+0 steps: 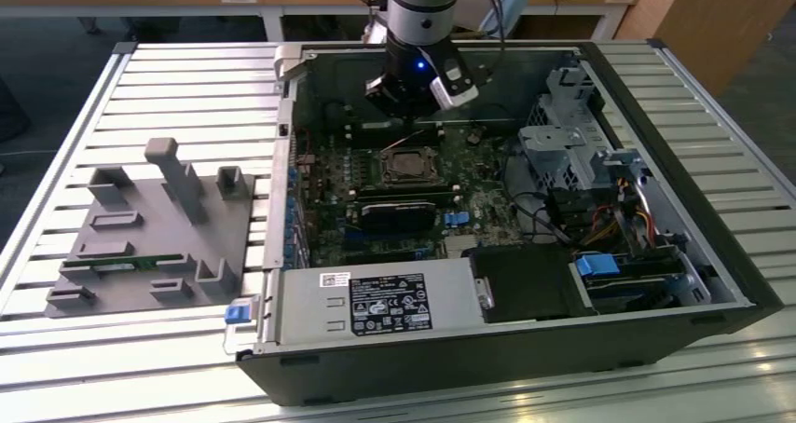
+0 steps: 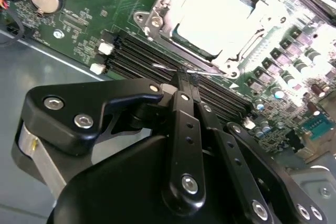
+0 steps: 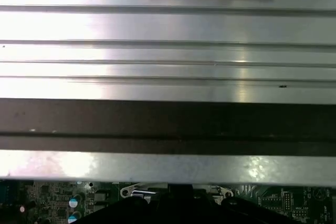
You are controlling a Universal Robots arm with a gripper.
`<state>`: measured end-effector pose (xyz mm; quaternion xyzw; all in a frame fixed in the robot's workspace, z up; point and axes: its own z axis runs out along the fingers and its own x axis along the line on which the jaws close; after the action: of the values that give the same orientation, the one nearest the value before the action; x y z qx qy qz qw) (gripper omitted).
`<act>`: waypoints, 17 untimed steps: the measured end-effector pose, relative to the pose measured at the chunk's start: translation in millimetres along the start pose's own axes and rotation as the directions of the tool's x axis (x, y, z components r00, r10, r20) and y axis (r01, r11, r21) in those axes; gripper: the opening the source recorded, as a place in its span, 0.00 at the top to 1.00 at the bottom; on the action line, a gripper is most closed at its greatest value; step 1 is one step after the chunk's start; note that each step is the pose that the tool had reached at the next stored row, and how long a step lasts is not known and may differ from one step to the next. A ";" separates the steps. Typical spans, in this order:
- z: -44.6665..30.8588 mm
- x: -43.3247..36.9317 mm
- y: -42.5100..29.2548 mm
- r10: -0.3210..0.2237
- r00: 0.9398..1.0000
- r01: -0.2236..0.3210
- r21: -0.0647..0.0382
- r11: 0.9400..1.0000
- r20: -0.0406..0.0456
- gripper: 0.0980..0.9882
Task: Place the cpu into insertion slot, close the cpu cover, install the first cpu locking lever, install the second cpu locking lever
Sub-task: 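Install the first cpu locking lever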
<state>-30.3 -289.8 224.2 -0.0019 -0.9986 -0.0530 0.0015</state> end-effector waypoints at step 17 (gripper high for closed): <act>14.8 -16.5 1.3 0.001 1.000 -0.001 0.000 1.000 -0.004 0.99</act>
<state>-13.9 -287.1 209.6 -0.0021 -0.9986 -0.0529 0.0035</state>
